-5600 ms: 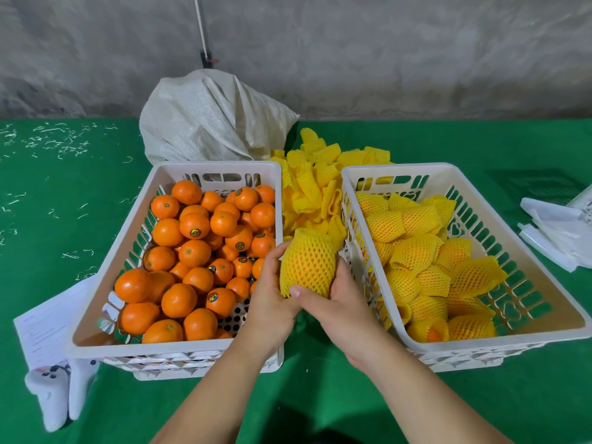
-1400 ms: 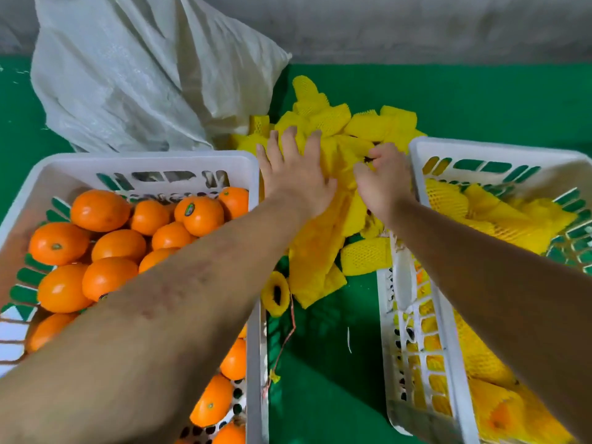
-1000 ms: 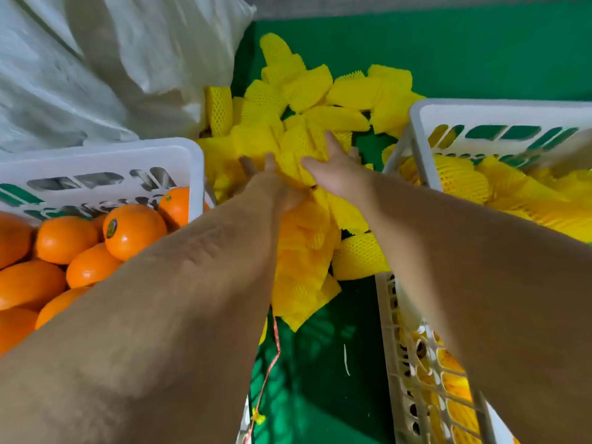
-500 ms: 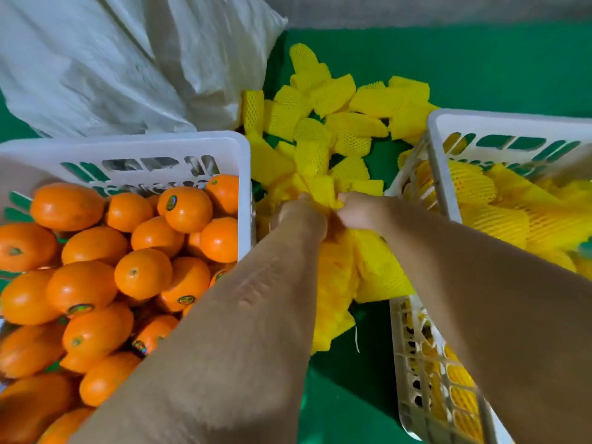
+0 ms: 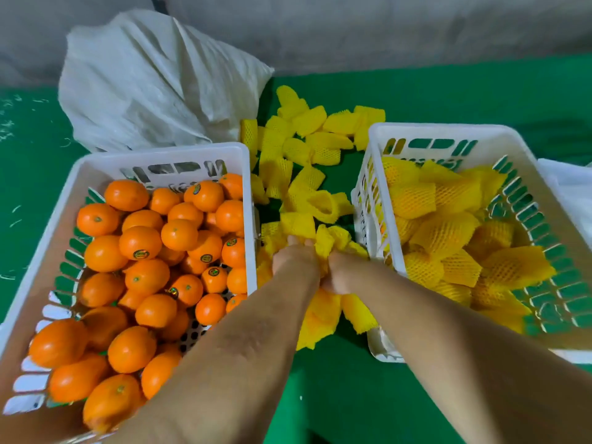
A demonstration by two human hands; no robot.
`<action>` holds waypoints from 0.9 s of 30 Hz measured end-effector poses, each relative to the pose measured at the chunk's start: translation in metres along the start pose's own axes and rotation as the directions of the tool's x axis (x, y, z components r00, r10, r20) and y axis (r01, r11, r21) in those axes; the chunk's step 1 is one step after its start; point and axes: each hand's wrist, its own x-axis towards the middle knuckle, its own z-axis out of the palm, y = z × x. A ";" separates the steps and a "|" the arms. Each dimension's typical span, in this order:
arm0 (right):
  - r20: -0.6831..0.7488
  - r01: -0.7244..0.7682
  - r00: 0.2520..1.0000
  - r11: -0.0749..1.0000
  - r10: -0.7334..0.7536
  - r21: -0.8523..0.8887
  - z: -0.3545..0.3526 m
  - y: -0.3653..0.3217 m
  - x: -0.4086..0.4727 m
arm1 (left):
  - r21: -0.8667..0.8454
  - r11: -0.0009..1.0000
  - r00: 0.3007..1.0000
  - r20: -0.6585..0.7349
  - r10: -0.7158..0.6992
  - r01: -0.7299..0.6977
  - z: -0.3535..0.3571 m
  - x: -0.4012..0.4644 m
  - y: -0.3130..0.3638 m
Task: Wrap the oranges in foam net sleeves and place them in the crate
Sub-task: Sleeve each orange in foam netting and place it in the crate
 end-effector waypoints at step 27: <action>-0.510 0.155 0.856 0.901 0.082 0.405 0.002 0.052 -0.112 | 0.085 0.978 0.722 -0.663 0.198 -0.190 0.041 -0.119 -0.051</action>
